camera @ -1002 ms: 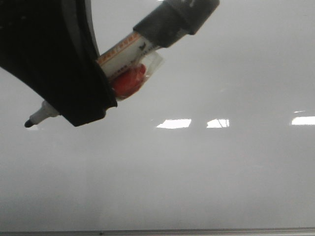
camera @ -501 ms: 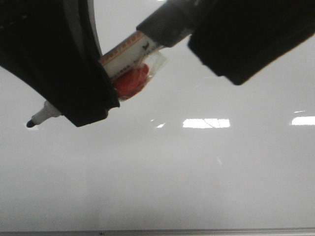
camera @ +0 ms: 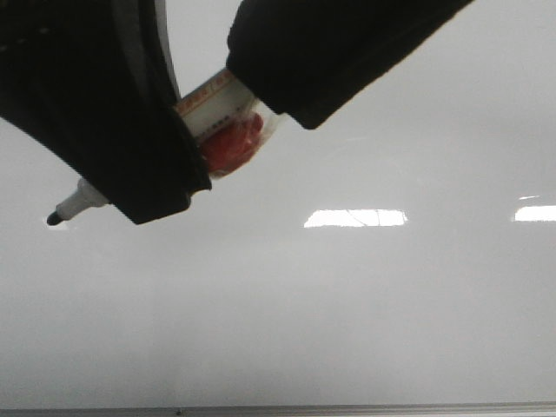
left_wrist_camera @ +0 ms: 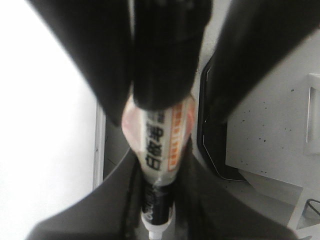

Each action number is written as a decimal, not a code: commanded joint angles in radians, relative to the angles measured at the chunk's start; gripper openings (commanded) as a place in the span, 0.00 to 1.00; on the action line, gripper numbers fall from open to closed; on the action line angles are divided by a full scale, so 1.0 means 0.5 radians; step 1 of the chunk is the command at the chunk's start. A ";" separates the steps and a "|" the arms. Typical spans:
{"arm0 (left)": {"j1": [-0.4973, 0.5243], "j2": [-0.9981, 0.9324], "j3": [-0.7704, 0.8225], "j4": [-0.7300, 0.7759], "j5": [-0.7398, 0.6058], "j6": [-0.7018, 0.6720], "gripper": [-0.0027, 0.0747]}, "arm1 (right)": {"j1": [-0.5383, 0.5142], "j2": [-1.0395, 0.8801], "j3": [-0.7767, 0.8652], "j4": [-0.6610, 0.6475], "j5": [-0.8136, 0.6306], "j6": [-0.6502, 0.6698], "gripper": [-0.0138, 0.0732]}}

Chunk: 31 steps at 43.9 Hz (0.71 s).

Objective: Write number 7 on whiteboard

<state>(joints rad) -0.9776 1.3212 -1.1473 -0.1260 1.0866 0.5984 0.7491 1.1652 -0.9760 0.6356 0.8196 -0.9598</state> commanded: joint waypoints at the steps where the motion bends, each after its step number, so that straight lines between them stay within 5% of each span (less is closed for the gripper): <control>1: -0.011 -0.045 -0.066 -0.029 -0.069 0.001 0.01 | -0.003 -0.037 -0.074 0.079 -0.042 -0.024 0.31; 5: -0.011 -0.045 -0.066 -0.029 -0.072 0.001 0.04 | -0.003 -0.037 -0.074 0.077 -0.033 -0.024 0.21; 12: -0.011 -0.045 -0.066 -0.037 -0.082 -0.023 0.36 | -0.003 -0.037 -0.074 0.077 -0.031 -0.024 0.08; 17: -0.007 -0.067 -0.066 -0.017 -0.089 -0.038 0.52 | -0.003 -0.037 -0.074 0.077 -0.031 -0.024 0.08; 31: 0.184 -0.482 -0.006 0.017 -0.084 -0.213 0.54 | -0.112 -0.085 -0.074 -0.001 -0.033 0.070 0.08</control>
<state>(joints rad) -0.9312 1.1696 -1.1406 -0.1081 1.0802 0.5205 0.7244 1.1612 -0.9803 0.6326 0.8357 -0.9527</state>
